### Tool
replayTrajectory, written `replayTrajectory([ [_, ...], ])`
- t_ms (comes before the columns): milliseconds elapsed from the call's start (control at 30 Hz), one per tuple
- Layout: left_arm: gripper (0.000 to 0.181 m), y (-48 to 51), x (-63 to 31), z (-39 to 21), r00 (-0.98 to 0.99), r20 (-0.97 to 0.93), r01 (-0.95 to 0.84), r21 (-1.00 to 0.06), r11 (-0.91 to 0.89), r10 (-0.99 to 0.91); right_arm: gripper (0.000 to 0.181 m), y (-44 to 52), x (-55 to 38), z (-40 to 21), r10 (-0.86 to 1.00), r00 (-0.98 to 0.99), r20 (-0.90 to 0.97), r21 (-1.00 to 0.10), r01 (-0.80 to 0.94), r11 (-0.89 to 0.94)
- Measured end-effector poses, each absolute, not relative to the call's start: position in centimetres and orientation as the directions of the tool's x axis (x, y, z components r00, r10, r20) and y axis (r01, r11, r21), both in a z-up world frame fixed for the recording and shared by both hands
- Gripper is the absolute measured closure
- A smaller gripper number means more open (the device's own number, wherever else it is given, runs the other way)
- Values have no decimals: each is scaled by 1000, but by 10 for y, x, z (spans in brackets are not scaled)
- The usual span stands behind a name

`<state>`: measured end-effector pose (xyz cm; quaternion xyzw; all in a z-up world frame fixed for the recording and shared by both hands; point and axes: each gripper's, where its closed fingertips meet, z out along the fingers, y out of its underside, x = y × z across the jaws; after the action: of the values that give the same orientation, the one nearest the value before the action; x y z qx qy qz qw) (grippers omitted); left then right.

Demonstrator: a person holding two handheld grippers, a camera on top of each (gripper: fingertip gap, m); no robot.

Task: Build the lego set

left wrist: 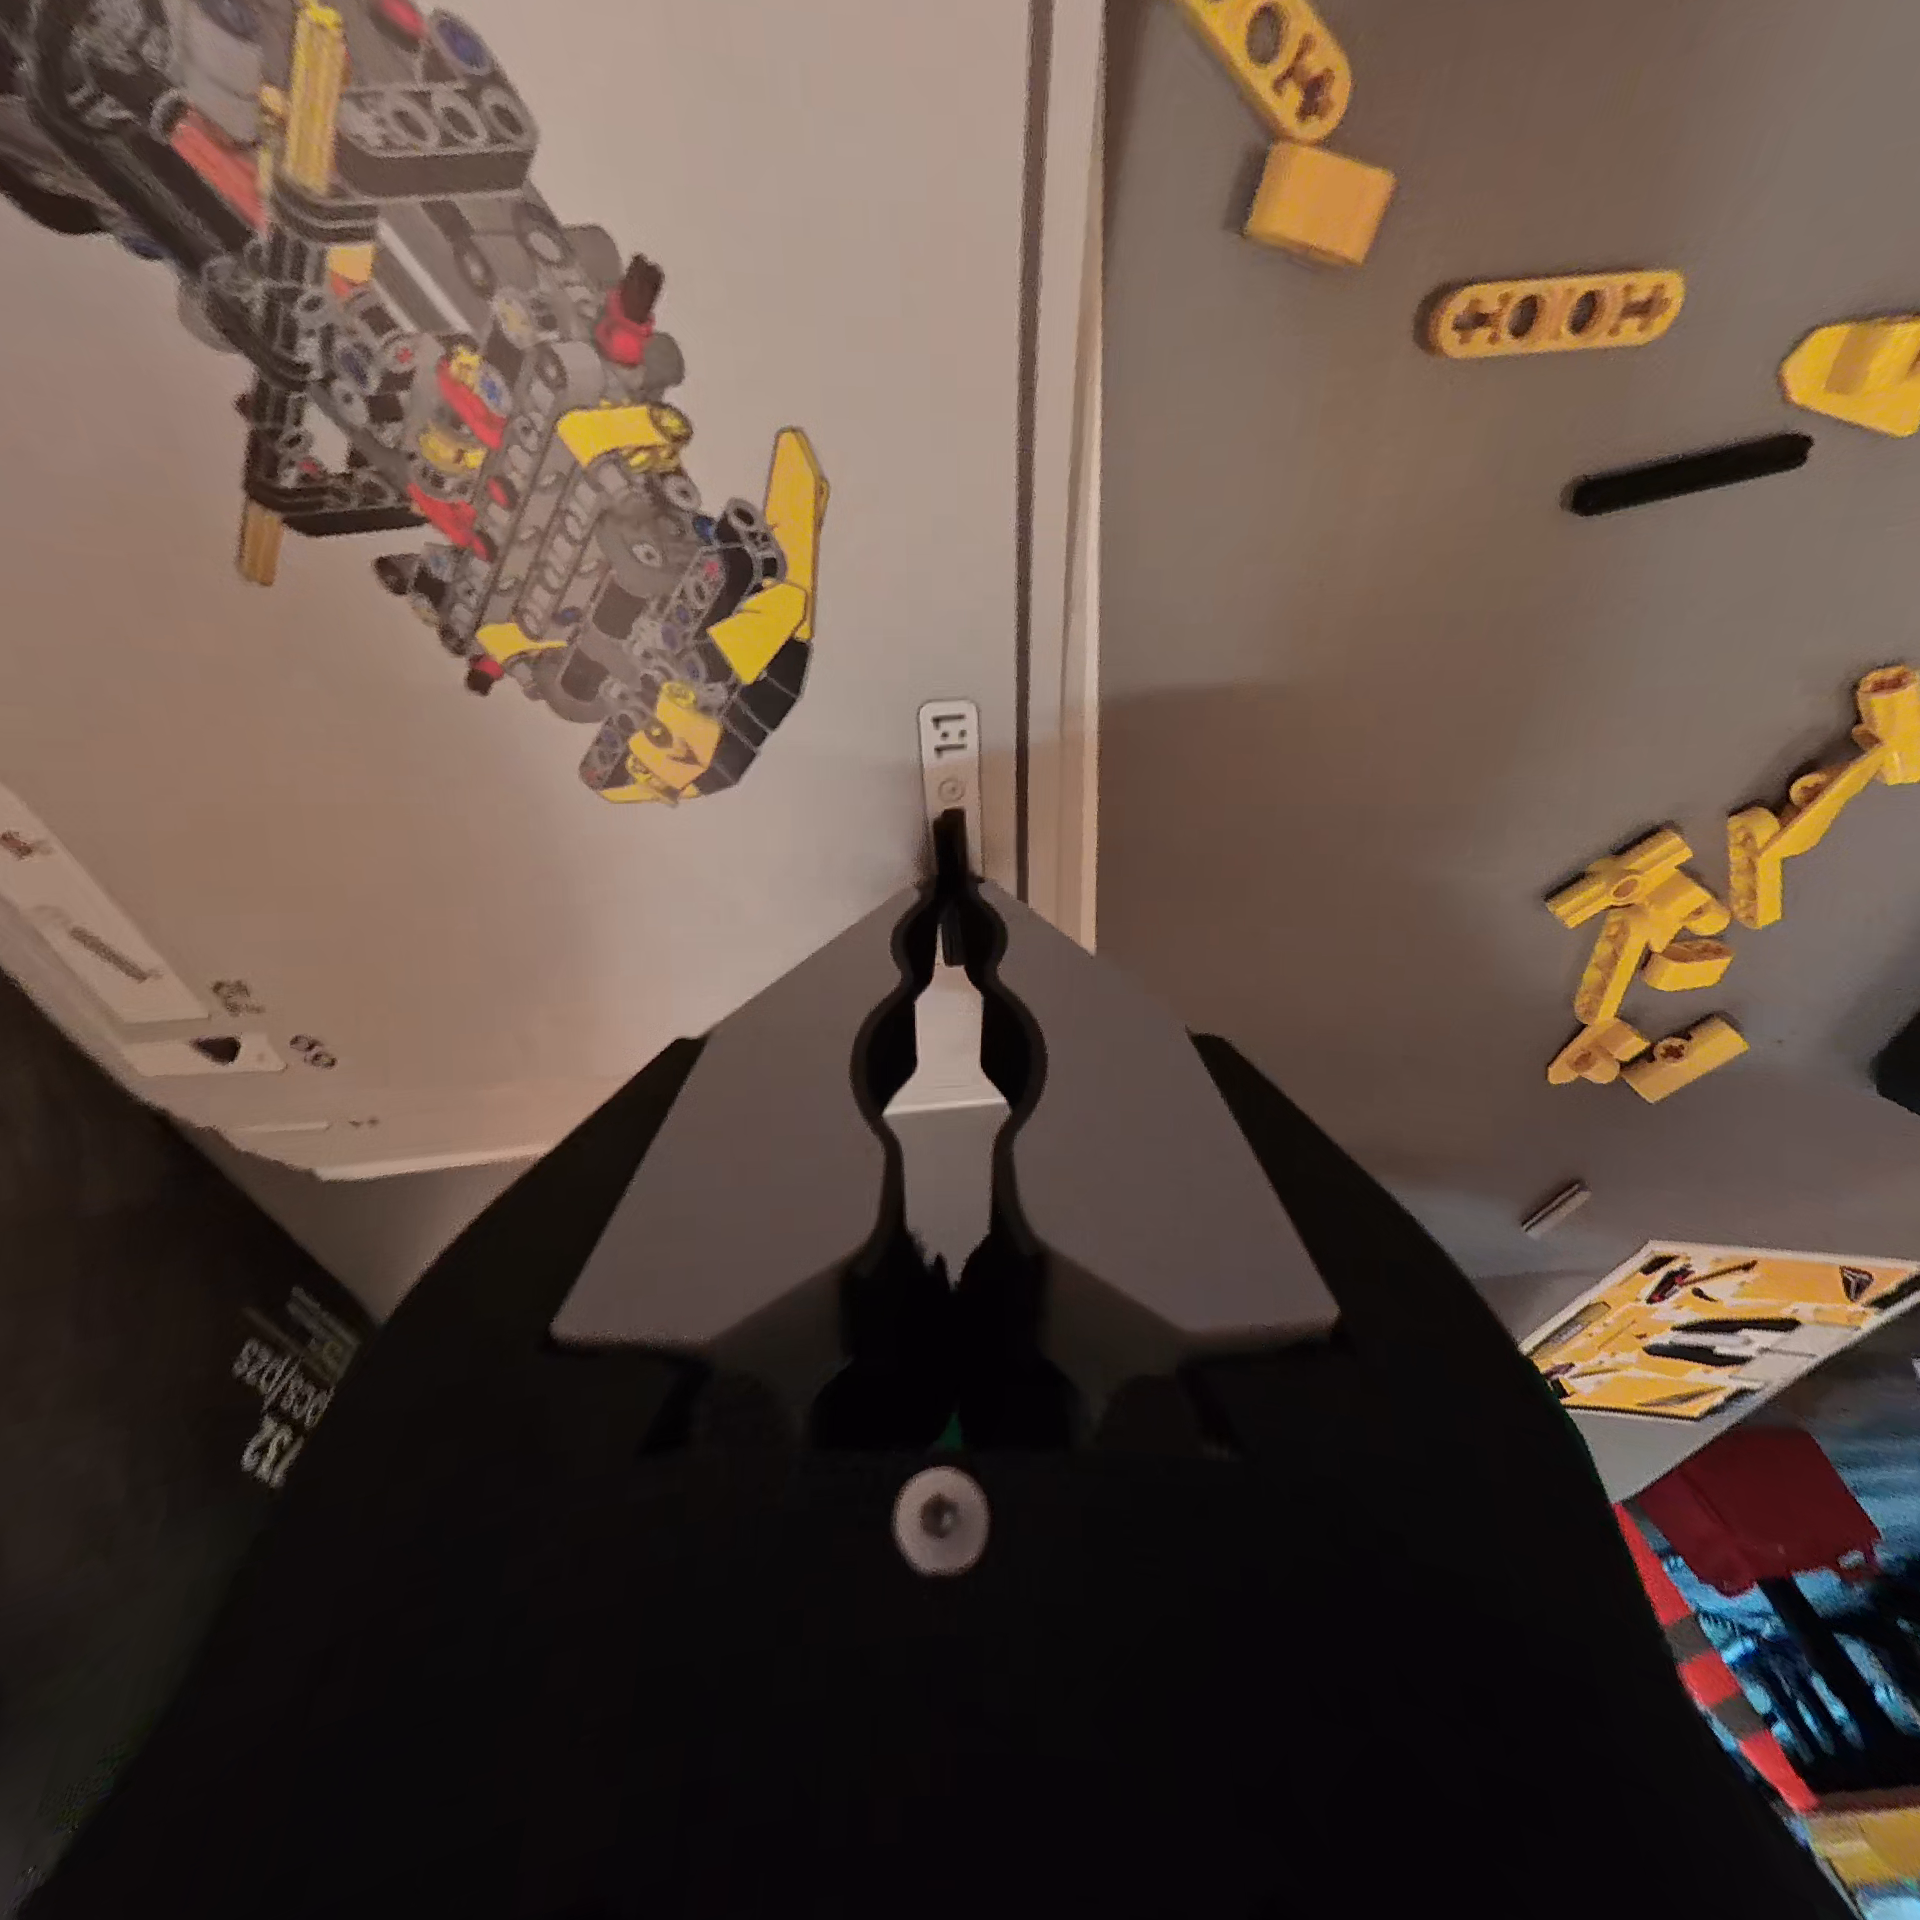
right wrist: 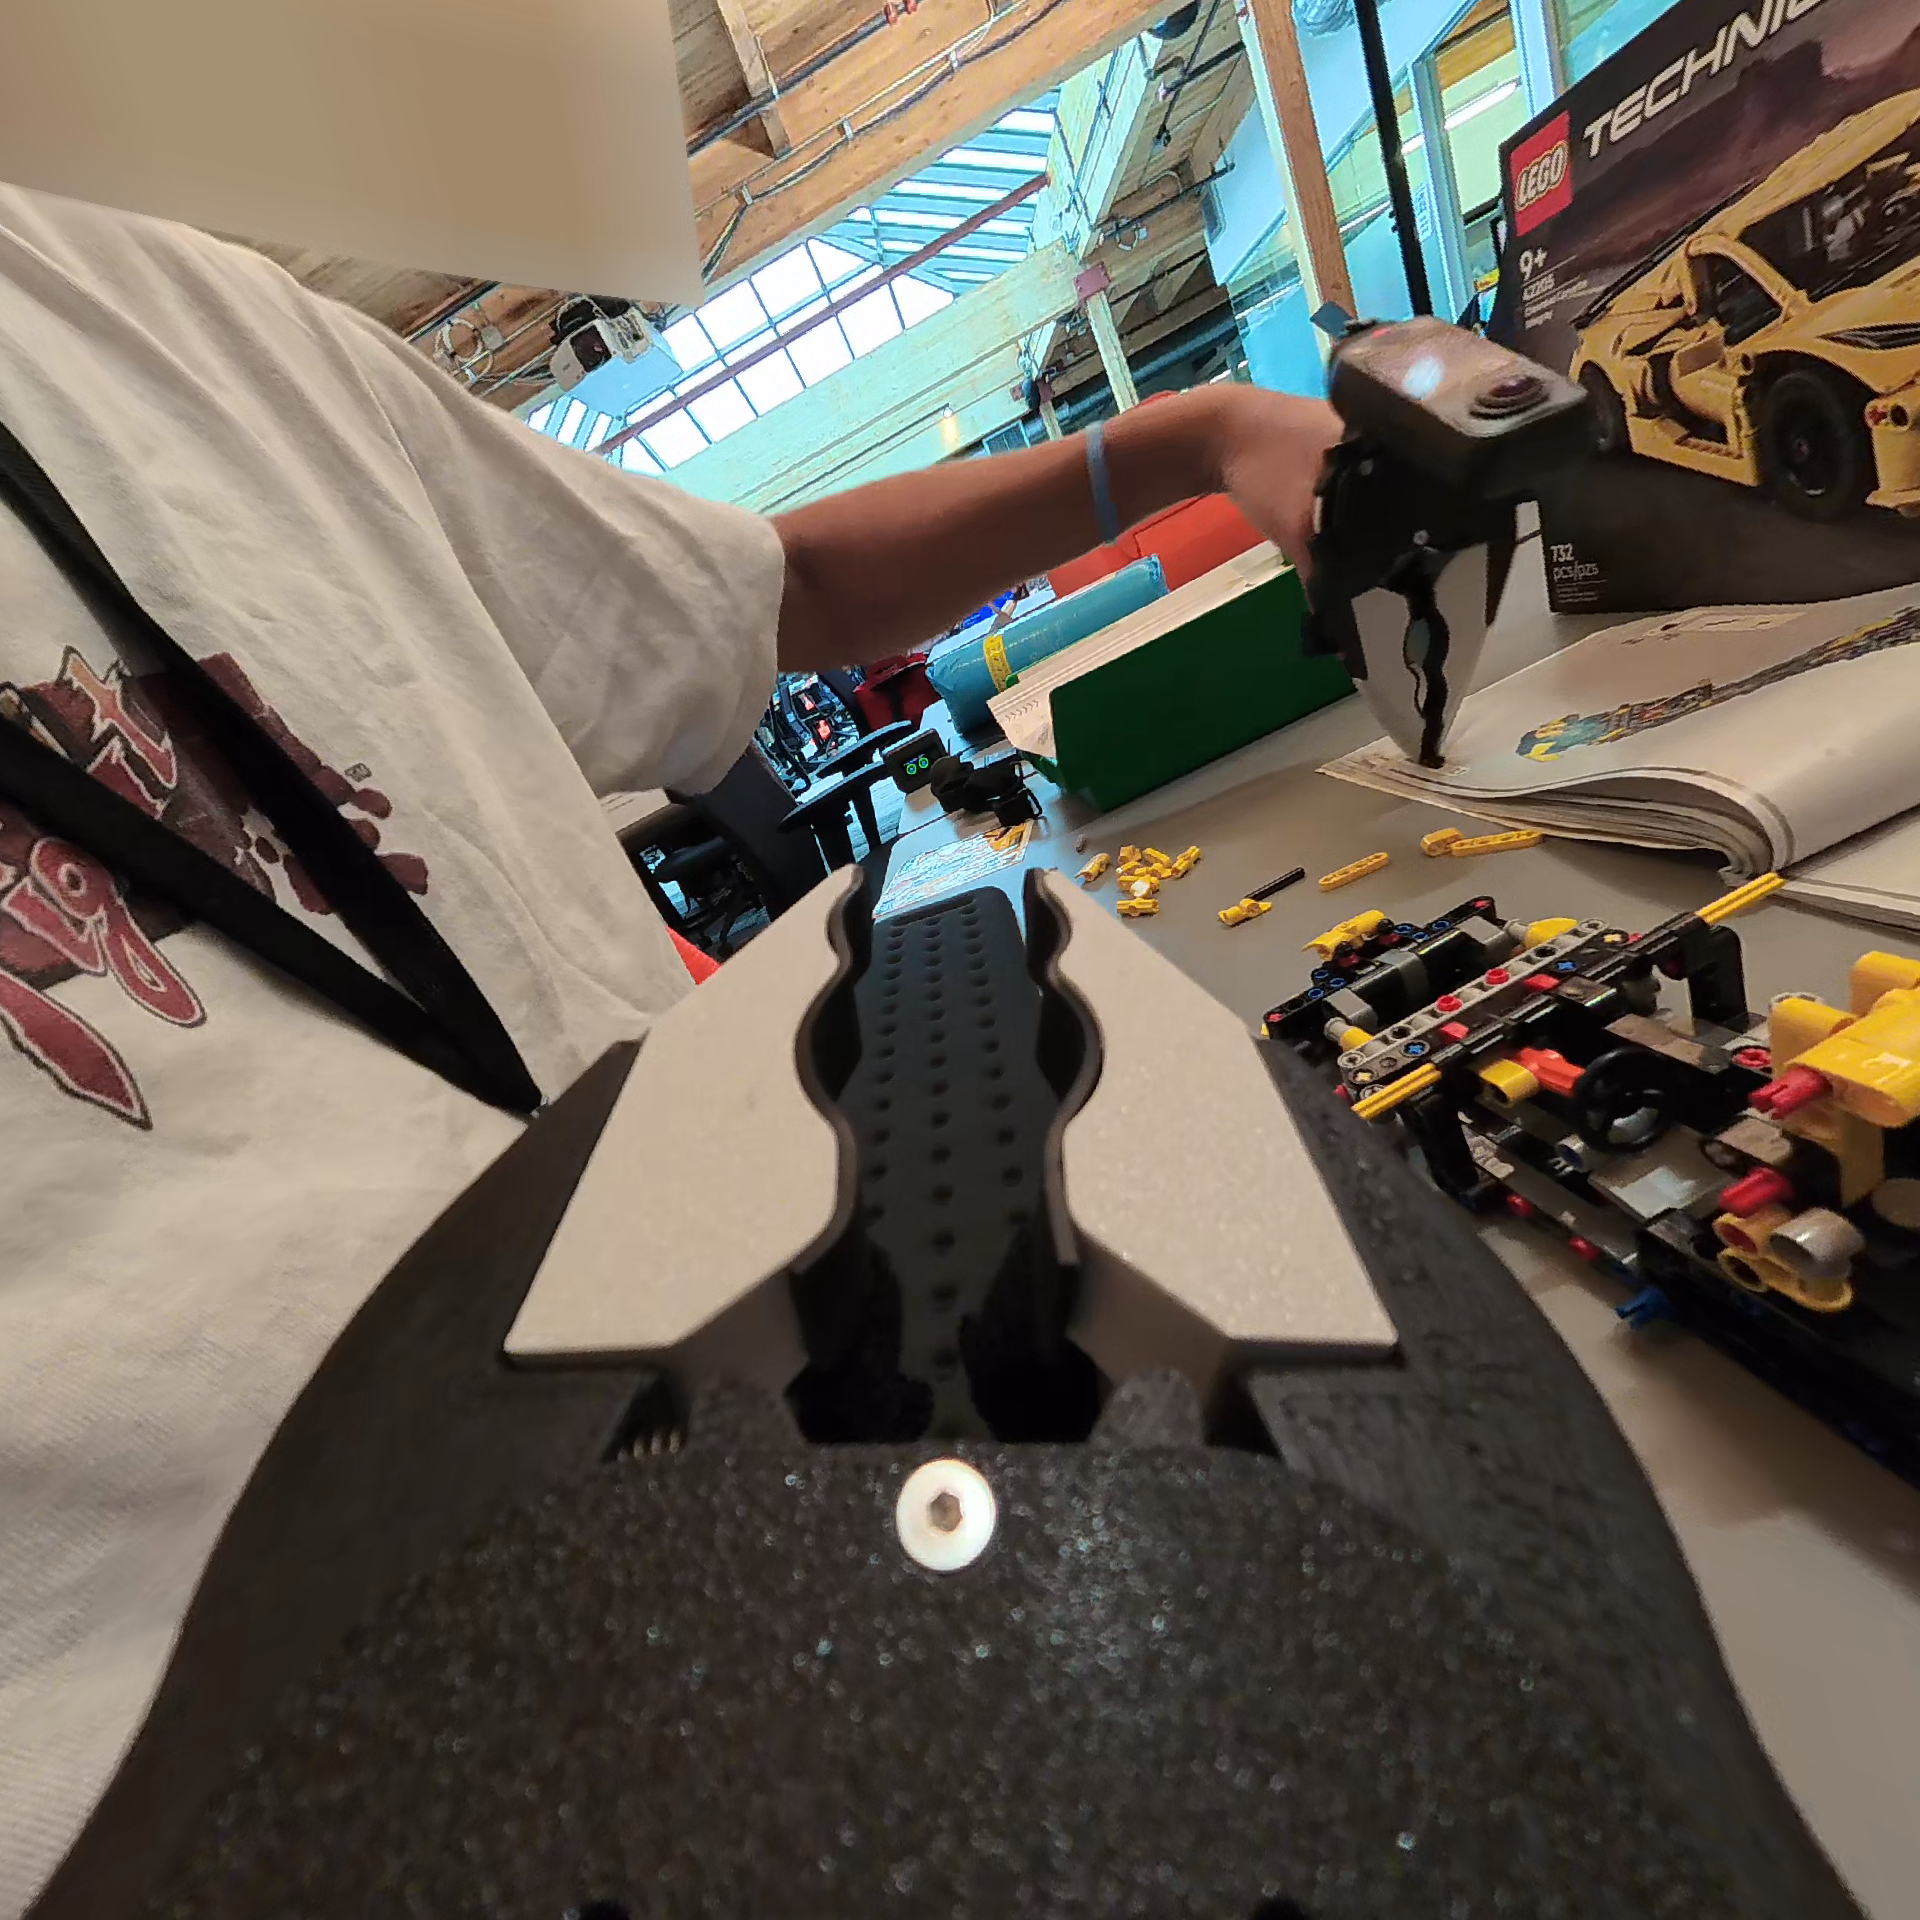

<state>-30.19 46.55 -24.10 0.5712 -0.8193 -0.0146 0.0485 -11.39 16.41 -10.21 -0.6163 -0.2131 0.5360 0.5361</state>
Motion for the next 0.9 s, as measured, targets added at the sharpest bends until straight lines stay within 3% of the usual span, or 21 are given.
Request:
replayTrajectory([
  [33,177,465,-300,-234,-315,43,-946,64,317,-948,153,164,-113,-102,837,334,-432,-889,-316,-333],
  [100,177,443,-283,-208,-221,57,-974,-62,218,-974,153,163,-113,-101,841,328,-431,-888,-320,-330],
  [233,178,318,-210,-157,-231,233,-874,-476,96,-945,153,162,-111,-98,848,332,-414,-894,-325,-309],
  [300,177,257,-181,-155,-232,281,-836,-546,43,-931,154,162,-110,-96,852,341,-397,-900,-326,-288],
  [433,177,192,-142,-188,-193,265,-846,-532,24,-945,155,168,-101,-96,828,412,-381,-910,-327,-255],
  [667,177,182,-101,-232,-149,109,-880,-468,81,-983,149,177,-56,-85,744,539,-395,-891,-422,-167],
  [900,176,188,-86,-242,-180,32,-879,-453,146,-983,144,209,-13,-139,526,802,-283,-945,-139,-297],
])
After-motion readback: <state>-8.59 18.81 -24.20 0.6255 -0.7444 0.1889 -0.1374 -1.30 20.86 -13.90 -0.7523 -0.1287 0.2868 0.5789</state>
